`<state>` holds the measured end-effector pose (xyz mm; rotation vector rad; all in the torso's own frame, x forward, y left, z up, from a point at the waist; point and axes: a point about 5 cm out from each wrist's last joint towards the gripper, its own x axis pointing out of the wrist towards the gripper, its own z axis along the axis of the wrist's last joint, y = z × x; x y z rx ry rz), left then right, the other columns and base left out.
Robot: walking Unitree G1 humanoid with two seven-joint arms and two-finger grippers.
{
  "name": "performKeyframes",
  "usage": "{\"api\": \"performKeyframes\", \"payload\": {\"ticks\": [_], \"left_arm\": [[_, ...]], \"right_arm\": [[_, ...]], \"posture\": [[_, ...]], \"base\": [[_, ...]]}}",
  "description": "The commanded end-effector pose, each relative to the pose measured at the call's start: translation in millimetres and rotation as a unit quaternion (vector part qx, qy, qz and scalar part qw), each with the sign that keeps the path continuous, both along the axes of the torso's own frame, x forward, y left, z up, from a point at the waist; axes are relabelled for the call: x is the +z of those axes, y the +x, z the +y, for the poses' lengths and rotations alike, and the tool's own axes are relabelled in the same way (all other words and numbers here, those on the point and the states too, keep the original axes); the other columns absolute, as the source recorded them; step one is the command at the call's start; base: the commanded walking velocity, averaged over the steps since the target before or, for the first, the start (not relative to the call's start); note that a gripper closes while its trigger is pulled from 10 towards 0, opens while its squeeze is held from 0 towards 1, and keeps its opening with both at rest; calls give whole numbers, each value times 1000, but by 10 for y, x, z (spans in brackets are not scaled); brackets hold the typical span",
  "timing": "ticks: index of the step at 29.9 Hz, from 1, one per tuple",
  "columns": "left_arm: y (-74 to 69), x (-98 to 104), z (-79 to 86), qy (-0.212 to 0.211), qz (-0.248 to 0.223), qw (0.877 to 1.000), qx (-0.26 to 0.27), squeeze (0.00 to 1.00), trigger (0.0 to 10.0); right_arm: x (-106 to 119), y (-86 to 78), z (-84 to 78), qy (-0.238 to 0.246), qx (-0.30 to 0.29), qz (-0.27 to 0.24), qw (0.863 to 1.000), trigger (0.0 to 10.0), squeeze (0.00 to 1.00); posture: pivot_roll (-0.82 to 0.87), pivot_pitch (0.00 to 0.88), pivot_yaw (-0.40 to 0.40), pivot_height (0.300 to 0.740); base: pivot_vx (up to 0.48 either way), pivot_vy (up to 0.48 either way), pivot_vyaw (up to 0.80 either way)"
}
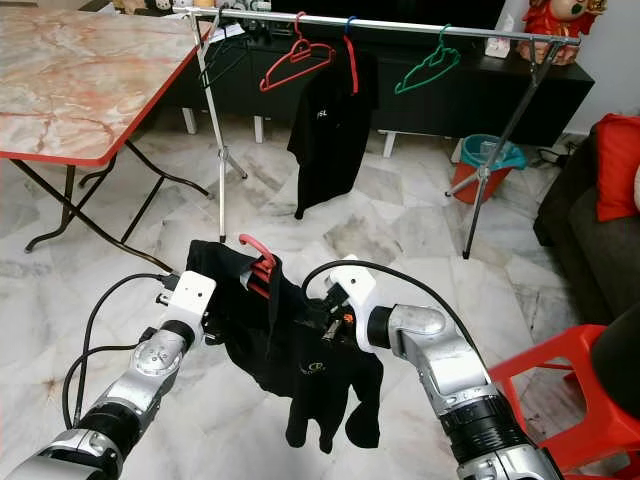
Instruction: Hang hanger
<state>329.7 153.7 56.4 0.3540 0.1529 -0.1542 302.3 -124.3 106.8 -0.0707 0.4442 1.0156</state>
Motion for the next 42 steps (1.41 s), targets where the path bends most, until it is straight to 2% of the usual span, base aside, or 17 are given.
{"api": "performKeyframes", "payload": {"ticks": [1,13,16,25,31,34,36,40,41,42], "left_arm": [[29,40,16,-3,-8,1000,5,0,0],[49,95,117,-8,-25,999,31,0,0],[78,169,192,-13,-43,998,52,0,0],[129,257,333,-21,-57,993,105,0,0],[94,136,389,4,-17,993,115,0,0],[47,24,421,17,21,993,119,0,0],[-15,-105,428,28,63,991,110,0,0],[-51,-174,428,35,86,990,110,0,0],[-54,-174,430,29,82,989,118,0,0],[-52,-171,429,29,81,989,119,0,0]], "right_arm": [[70,-28,23,0,16,-18,1000,10000,0],[-49,-108,-113,-35,18,-6,999,10000,0],[-116,-146,-209,-73,23,-4,997,10000,0],[-179,-208,-363,-110,28,4,994,10000,0],[-144,-224,-516,-127,23,-1,992,10000,0],[-95,-237,-570,-124,26,-4,992,10000,0],[-24,-234,-618,-113,24,-13,993,10000,0],[16,-242,-649,-105,29,-15,994,10000,0],[43,-336,-644,-95,71,-7,993,10000,0],[47,-362,-641,-92,81,-2,992,10000,0]], "posture": [[11,93,-88,740],[10,91,-85,740],[7,90,-84,740],[6,84,-79,740],[0,86,-79,740],[0,89,-80,740],[0,95,-80,740],[-2,97,-81,740],[-1,98,-82,740],[-1,98,-82,740]], "base": [[0,0,0],[0,0,0],[0,0,0],[0,0,0],[0,0,0],[0,0,0],[0,0,0],[0,0,0],[0,0,0],[0,0,0]]}}
